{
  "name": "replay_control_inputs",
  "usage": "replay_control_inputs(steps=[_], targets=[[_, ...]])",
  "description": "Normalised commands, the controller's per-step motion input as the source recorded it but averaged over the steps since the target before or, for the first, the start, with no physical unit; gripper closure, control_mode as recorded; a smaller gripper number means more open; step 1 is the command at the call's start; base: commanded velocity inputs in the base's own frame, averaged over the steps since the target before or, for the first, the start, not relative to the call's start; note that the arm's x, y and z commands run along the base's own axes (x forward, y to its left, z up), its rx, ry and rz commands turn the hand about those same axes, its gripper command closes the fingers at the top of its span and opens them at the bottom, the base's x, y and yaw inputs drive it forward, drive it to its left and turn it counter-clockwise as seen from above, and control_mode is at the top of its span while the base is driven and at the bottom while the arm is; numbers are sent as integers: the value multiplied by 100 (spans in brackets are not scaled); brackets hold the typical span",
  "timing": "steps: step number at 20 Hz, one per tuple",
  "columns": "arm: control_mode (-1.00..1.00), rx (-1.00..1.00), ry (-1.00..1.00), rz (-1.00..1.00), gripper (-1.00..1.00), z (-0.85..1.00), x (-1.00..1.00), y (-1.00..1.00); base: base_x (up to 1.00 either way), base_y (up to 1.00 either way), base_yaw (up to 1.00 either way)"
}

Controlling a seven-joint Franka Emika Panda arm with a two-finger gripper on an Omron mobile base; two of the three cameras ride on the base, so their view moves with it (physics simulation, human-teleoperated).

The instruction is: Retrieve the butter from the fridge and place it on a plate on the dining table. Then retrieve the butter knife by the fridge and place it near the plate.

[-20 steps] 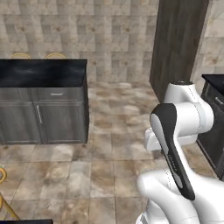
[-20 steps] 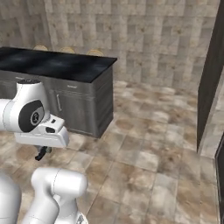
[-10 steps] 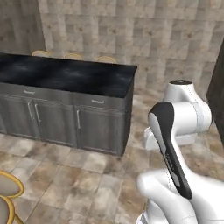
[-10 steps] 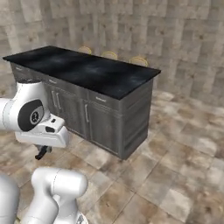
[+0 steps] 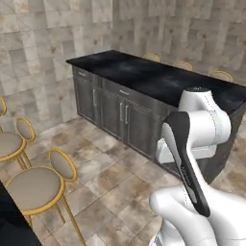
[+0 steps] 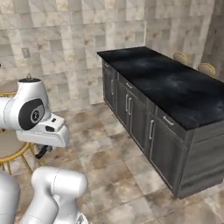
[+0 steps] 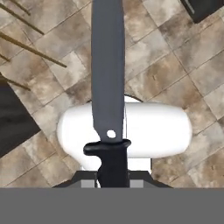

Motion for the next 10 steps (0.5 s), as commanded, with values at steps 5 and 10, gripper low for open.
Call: replay_control_inputs(steps=[5,10], targets=[[100,0,0,0,100,0,0,0,8,-20,98],[100,0,0,0,100,0,0,0,0,-29,98]])
